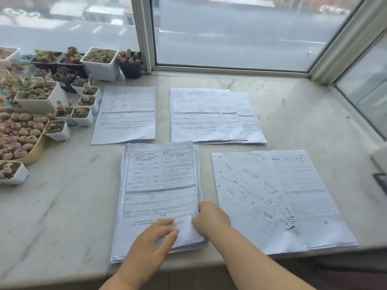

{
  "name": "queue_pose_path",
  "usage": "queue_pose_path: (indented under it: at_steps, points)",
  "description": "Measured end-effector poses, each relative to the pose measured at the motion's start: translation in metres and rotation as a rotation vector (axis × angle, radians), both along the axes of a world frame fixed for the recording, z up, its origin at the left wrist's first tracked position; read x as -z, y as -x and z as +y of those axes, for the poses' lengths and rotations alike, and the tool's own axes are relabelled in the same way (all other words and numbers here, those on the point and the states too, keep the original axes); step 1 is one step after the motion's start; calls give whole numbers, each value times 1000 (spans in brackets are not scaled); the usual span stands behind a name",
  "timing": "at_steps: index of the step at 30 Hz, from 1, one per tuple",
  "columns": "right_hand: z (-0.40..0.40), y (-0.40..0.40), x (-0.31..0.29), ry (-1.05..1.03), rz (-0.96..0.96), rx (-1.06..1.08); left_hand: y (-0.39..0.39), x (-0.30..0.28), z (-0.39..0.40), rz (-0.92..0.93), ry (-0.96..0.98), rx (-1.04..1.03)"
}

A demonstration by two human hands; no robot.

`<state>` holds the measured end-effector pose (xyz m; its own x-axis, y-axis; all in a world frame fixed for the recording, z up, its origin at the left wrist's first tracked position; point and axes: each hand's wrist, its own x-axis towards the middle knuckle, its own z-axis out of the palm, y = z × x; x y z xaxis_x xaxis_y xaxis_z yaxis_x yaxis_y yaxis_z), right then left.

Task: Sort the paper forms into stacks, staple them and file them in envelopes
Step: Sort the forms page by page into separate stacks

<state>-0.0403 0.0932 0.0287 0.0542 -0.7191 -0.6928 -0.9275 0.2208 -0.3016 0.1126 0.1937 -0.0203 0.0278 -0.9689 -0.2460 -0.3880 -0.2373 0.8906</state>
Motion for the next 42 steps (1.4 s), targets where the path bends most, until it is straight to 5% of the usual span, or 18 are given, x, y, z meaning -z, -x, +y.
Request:
queue_pose_path:
  at_steps: [3, 9, 13, 20, 25, 30, 42]
  points:
    - [-3, 12, -3, 138, -167, 51, -3, -28, -18, -81, 196, -112]
    - [-64, 76, -20, 49, -668, 444, 22, -101, -99, -175, 562, -278]
    - [-129, 148, -20, 54, -868, 683, 66, -114, -159, -192, 615, -281]
    - [-250, 318, -6, 493, -673, 934, 163, -34, -272, -353, 359, 28]
    - [-295, 368, 5, 477, -661, 883, 215, 12, -333, -614, 264, 49]
    - [-311, 359, 26, 360, -753, 826, 224, 29, -358, -832, -144, -32]
    - [-315, 328, 25, 465, -566, 548, 216, 25, -361, -979, -45, 3]
